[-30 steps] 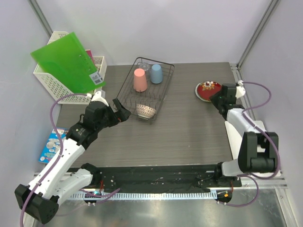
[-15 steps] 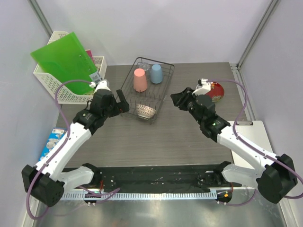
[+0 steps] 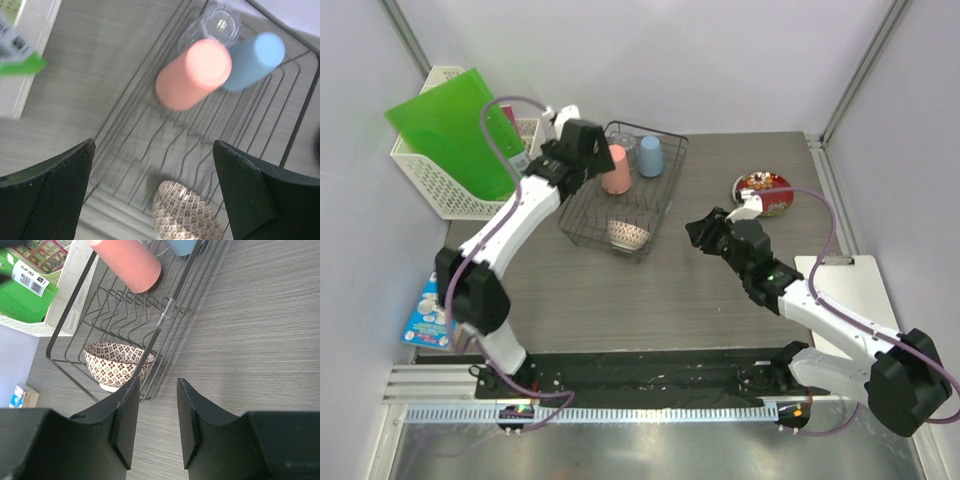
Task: Unload the mixed dishes from the dish rack
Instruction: Pick up the cup from the dish rack.
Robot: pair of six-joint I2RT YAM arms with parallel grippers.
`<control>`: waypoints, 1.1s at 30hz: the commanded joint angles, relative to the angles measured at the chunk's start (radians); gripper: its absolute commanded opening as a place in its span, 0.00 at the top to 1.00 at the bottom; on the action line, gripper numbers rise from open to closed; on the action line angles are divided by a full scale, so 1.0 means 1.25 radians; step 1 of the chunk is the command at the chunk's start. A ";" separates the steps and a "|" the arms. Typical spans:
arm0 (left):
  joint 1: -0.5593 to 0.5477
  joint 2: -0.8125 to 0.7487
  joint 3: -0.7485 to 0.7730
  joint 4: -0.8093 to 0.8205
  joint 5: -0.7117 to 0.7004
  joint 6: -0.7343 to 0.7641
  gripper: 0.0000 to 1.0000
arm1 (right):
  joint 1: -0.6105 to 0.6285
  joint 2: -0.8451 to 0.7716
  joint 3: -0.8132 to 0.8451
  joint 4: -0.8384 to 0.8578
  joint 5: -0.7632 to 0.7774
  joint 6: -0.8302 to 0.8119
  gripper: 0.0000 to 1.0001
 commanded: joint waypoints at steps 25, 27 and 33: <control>0.002 0.482 0.442 0.087 0.027 0.177 0.00 | 0.006 -0.072 -0.083 0.087 -0.049 0.009 0.60; 0.002 0.481 0.428 0.090 0.028 0.177 0.01 | 0.006 -0.074 -0.087 0.087 -0.043 0.009 0.60; 0.002 0.441 0.347 0.134 0.020 0.184 0.16 | 0.005 -0.071 -0.087 0.086 -0.031 0.010 0.60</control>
